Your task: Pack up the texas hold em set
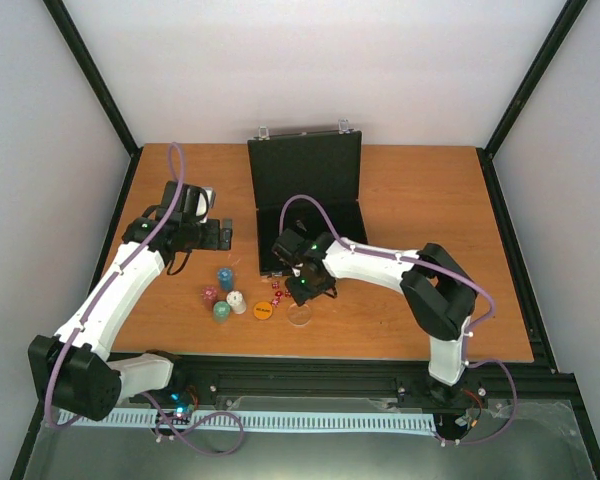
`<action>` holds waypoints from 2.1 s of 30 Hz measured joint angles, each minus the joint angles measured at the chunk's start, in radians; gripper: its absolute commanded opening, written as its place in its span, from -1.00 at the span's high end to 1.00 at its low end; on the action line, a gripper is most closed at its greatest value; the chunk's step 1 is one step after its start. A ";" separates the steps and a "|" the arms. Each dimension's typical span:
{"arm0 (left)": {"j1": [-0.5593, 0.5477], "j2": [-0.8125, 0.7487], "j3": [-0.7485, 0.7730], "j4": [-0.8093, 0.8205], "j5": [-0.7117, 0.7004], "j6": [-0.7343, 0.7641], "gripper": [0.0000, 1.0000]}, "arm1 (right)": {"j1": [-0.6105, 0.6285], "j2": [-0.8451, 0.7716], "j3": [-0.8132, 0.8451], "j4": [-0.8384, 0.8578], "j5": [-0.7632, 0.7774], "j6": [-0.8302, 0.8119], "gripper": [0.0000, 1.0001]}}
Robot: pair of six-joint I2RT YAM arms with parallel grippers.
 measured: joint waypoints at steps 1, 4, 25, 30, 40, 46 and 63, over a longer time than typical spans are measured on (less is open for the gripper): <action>0.000 0.000 0.000 0.000 0.000 0.000 -1.00 | 0.001 0.010 0.000 0.003 0.003 0.004 -0.05; 0.000 0.000 0.000 0.000 0.000 0.000 -0.99 | 0.003 0.034 0.000 0.006 0.014 0.017 -0.01; 0.000 0.000 -0.001 0.000 0.010 0.000 -0.99 | 0.005 0.123 0.051 0.020 0.053 0.042 0.80; 0.000 0.000 -0.005 -0.001 0.010 0.000 -0.99 | 0.006 0.125 0.063 0.004 0.060 0.037 0.94; 0.000 0.000 -0.009 -0.003 0.006 0.001 -1.00 | 0.006 0.113 0.206 -0.110 0.092 0.024 0.89; 0.000 0.002 -0.009 -0.003 0.007 0.000 -1.00 | -0.014 0.096 0.371 -0.153 0.202 0.034 0.87; 0.000 0.022 -0.009 -0.004 0.011 0.001 -0.99 | -0.212 0.334 0.506 -0.065 0.228 0.138 0.91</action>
